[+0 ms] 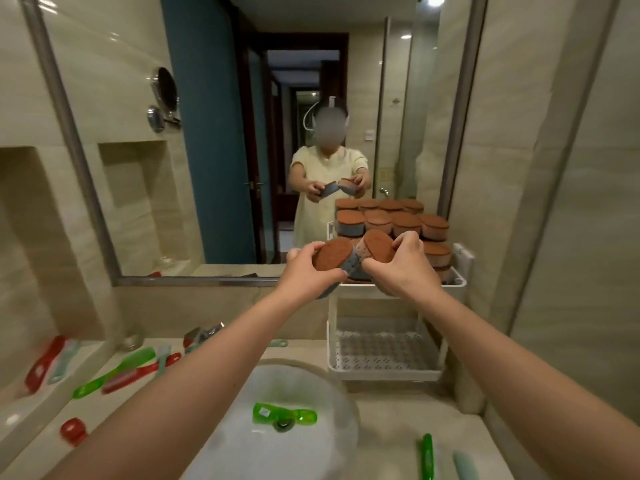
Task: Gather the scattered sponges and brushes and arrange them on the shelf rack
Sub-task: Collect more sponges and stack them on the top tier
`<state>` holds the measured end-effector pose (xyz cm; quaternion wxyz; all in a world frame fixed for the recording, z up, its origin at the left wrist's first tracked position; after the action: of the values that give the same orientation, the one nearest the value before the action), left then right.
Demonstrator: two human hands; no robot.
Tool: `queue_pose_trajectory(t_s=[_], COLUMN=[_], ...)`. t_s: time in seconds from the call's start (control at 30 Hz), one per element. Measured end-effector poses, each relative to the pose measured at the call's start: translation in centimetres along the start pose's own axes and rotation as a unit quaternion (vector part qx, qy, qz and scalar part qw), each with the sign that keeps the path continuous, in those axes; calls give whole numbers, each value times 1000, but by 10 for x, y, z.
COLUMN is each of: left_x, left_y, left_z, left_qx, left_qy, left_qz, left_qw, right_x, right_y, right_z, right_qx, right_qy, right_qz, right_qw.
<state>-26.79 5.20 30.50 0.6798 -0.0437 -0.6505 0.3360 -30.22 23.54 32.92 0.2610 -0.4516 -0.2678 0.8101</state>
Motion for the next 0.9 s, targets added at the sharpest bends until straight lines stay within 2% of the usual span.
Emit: queue_pose_trajectory(t_s=[0.17,0.43,0.6,0.9], left_x=[31,53,56,52], left_y=[27,56,73,89], left_z=[33,77,94,112], left_qx=[-11,61,75,76], left_qy=[44,123,155,162], left_qz=[60,236,269,264], left_qw=[997,962,948,948], right_x=[32,74,89,98], right_y=[-24,-34,-28,-17], right_z=[35,89,115,121], right_qx=[14,20,-4,-9], right_qy=[-3,-54,-53,-58], right_qz=[-26,-82,-110,-121], right_qw=[1000,995,993,991])
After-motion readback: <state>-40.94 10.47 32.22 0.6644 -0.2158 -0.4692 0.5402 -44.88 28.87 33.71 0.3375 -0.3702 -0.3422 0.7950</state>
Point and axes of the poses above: each hand's wrist, its own z-axis towards the middle knuckle, its own y-axis out of the palm, x = y × z, the point moved 1 cm from there along z, towards the middle knuckle, and after that the axes turned 9 degrees about -y, right-handed, at the moved point
